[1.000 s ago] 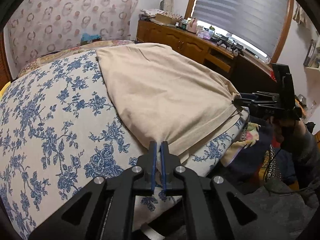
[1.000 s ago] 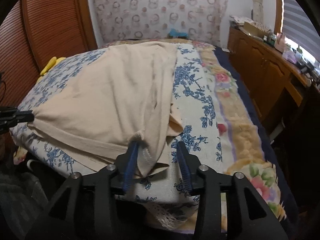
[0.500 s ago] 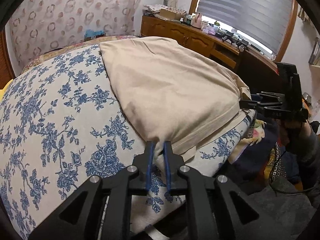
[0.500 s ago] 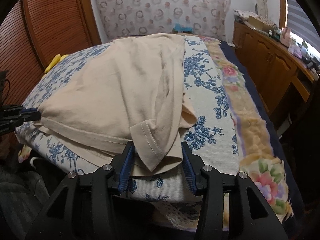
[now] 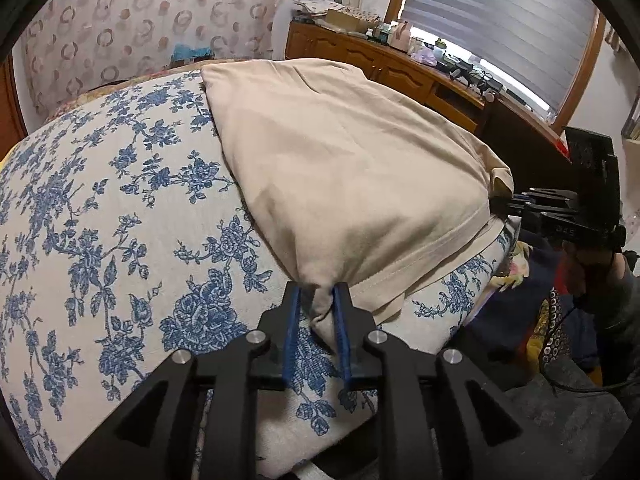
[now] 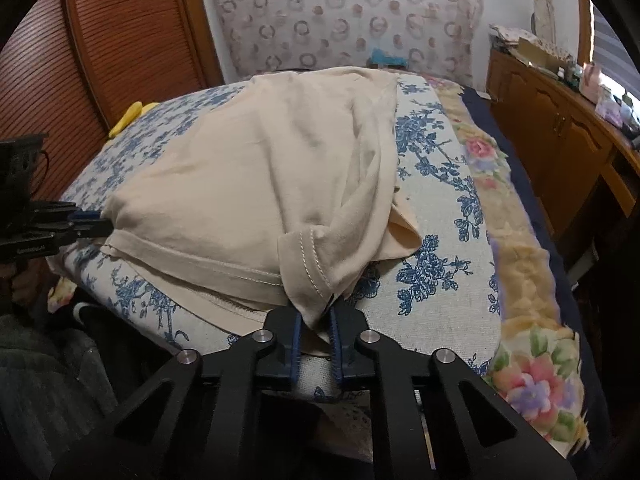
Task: Fold small clothes
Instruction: 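Lift the folded shirt with both tools and fold it in half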
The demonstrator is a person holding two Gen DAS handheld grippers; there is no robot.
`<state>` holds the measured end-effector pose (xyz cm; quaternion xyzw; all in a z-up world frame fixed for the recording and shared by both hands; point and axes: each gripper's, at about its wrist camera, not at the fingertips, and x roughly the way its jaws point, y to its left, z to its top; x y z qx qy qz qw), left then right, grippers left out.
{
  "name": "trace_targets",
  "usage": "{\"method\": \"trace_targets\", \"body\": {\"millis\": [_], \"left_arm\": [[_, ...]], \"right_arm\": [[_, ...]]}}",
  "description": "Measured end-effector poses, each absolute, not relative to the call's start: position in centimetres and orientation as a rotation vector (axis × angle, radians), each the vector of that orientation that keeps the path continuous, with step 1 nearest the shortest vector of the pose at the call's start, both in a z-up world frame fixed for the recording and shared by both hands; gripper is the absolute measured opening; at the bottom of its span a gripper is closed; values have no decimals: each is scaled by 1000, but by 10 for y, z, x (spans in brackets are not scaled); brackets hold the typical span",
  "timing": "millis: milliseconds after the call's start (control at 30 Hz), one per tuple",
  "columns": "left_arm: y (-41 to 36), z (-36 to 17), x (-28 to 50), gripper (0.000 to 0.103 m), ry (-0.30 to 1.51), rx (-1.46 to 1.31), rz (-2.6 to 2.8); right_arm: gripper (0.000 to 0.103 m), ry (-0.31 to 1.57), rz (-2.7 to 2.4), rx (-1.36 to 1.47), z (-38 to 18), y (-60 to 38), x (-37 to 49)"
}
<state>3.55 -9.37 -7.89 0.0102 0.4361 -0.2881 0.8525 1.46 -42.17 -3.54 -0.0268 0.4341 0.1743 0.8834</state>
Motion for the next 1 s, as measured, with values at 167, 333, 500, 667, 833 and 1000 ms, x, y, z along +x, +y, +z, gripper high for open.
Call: {"method": "trace_targets", "body": {"millis": [167, 333, 500, 667, 833, 1000], "left_arm": [[-97, -69, 29, 1, 880, 20, -671], [-93, -29, 30, 1, 785, -25, -713], [-88, 8, 59, 1, 692, -37, -681], [-84, 27, 110, 1, 654, -31, -616], [-83, 32, 160, 1, 653, -47, -575], [-85, 27, 219, 1, 677, -55, -539]], "right_arm": [[4, 865, 387, -13, -28, -426, 12], [3, 776, 406, 26, -1, -432, 10], [3, 681, 415, 33, 32, -432, 28], [3, 612, 419, 10, 55, -425, 68], [3, 570, 424, -22, 71, -420, 121], [3, 585, 419, -62, 65, -416, 182]]}}
